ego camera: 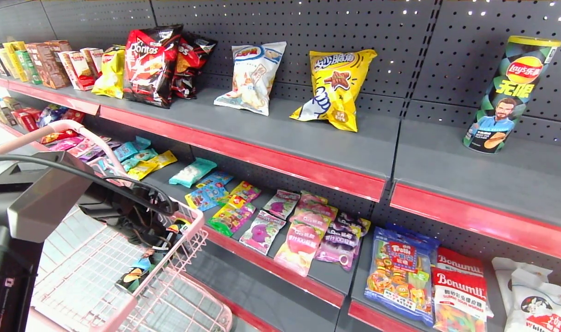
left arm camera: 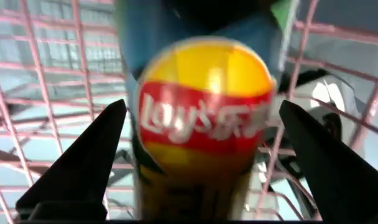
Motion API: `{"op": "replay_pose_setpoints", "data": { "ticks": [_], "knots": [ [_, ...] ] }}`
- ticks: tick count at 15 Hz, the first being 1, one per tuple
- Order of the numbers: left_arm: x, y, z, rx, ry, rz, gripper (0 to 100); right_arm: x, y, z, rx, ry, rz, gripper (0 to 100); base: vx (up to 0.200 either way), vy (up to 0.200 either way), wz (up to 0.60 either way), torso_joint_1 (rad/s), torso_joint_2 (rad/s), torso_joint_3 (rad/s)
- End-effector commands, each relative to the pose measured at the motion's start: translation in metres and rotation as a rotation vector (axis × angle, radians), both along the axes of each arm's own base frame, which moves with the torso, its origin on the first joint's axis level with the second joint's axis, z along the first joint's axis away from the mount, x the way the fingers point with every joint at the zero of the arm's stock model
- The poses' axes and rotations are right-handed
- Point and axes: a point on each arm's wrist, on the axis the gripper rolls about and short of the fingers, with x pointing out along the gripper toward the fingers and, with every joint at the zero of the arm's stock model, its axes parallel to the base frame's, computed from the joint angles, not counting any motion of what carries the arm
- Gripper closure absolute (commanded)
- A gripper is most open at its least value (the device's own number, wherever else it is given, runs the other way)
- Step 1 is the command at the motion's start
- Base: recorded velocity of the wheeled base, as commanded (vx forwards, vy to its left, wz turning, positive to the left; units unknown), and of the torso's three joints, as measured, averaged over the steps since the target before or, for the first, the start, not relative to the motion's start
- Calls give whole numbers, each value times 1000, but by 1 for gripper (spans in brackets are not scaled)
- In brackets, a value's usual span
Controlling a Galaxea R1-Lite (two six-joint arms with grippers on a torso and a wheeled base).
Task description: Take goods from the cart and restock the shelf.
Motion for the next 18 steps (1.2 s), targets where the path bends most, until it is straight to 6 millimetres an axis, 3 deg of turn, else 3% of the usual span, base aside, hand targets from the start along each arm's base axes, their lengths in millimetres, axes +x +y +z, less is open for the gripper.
{"op": "replay_pose_setpoints", "data": {
  "ticks": [1,3,5,17,18],
  "knots": [
    [5,1,11,0,0,0,0,0,0,0,0,0,1,0,0,0,0,0,0,0],
    [12,2,23,-3,21,3,0,0,0,0,0,0,1,0,0,0,0,0,0,0],
    [13,3,22,0,18,4,0,0,0,0,0,0,1,0,0,0,0,0,0,0],
    [14,4,5,23,42,-19,0,0,0,0,0,-1,1,0,0,0,0,0,0,0],
    [14,5,1,23,43,-19,100,0,0,0,0,0,1,0,0,0,0,0,0,0]
  ]
}}
